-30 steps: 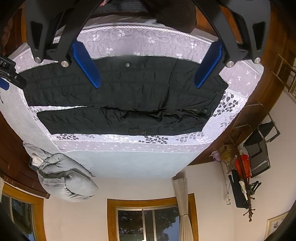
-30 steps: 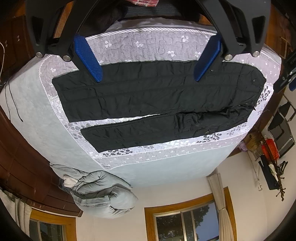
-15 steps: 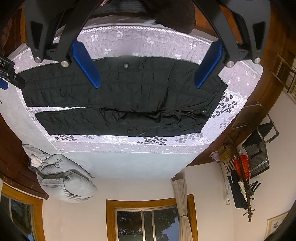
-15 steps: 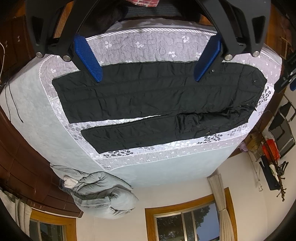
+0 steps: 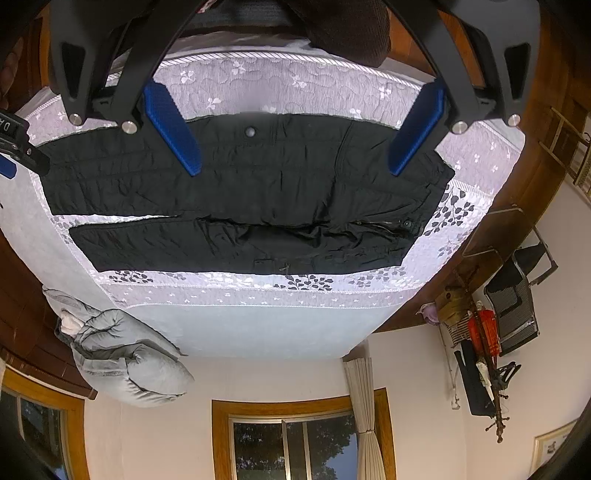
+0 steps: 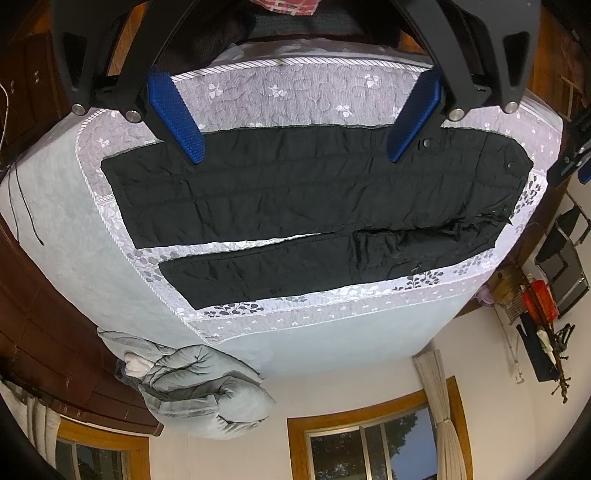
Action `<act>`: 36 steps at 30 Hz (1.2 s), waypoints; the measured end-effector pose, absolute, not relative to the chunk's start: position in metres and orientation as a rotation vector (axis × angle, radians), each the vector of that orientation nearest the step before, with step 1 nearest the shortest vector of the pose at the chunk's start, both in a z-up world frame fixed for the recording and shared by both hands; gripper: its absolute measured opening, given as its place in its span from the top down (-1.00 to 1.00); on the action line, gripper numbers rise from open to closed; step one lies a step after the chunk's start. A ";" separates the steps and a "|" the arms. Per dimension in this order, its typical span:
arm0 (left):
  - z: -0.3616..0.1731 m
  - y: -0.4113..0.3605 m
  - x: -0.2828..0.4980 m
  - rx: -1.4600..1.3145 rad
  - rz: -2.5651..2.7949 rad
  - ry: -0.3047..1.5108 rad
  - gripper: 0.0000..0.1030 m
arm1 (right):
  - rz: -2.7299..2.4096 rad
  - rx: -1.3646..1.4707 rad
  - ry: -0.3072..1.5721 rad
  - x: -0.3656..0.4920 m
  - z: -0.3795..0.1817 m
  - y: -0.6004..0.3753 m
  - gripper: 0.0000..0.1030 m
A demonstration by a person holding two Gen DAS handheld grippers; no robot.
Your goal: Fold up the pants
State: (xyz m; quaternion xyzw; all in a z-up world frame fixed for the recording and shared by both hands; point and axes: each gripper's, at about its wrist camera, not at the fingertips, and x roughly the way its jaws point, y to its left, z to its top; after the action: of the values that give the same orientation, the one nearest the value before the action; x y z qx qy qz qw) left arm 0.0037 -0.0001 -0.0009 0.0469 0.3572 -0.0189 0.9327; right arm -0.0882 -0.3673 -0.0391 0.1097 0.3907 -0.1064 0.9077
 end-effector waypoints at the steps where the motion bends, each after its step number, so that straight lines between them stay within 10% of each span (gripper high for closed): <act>1: -0.001 0.000 0.004 0.098 -0.038 0.730 -0.95 | -0.217 0.228 0.807 -0.088 -0.040 -0.367 -0.93; 36: -0.008 -0.006 0.019 0.121 -0.036 0.752 -0.95 | -0.177 0.262 0.823 -0.073 -0.052 -0.372 -0.93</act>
State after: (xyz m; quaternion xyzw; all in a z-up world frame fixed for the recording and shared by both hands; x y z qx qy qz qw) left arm 0.0187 -0.0063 -0.0083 0.0590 0.3671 -0.0175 0.9282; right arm -0.0728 -0.3720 -0.0521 0.1270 0.3985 -0.0855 0.9043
